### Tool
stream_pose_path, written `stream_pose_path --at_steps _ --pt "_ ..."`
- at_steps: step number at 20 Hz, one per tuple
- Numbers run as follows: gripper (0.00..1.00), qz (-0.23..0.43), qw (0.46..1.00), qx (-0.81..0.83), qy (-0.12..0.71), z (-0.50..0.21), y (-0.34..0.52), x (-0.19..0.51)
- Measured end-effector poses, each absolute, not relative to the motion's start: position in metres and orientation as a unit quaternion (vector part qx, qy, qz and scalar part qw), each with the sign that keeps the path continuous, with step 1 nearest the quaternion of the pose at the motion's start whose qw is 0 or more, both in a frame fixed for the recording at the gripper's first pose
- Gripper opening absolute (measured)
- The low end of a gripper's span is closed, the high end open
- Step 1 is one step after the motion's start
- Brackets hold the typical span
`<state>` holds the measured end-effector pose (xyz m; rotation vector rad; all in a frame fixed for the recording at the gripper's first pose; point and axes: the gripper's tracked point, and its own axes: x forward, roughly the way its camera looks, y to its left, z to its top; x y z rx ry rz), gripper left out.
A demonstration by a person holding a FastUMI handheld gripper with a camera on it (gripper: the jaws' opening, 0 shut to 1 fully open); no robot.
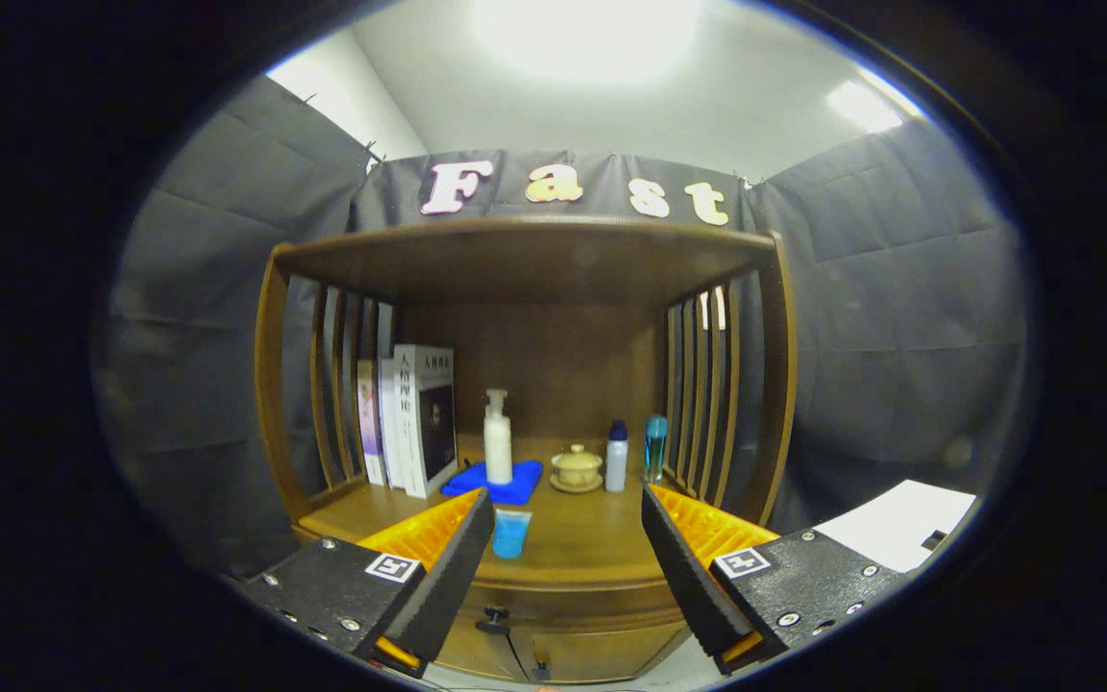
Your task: Pull open the drawer, take out the items inside it, and place them on the countertop above the cabinet.
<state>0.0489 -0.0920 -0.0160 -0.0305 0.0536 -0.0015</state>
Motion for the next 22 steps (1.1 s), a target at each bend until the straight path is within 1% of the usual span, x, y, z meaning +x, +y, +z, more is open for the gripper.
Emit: stream_pose_path --at_steps 2,4,7,10,12,14,16,19,22 --pt "0.96 -0.004 0.999 -0.034 0.012 0.009 -0.096 0.047" --pt "0.96 -0.012 0.998 -0.054 0.014 0.017 -0.092 0.035" --pt "0.96 0.021 0.998 -0.051 0.009 0.021 -0.063 0.014" --pt "0.95 0.033 0.998 -0.046 0.007 0.024 -0.056 0.003" --pt "0.95 0.015 0.999 -0.048 -0.003 0.031 -0.060 0.002" --pt "0.95 0.007 0.998 -0.058 0.001 0.027 -0.061 0.000" --pt "0.95 0.022 0.997 -0.068 0.006 0.025 -0.051 0.000" --pt "0.95 0.018 0.998 -0.066 0.014 0.019 -0.052 0.000" --pt "0.95 0.032 0.998 -0.055 0.019 0.016 -0.041 -0.001"
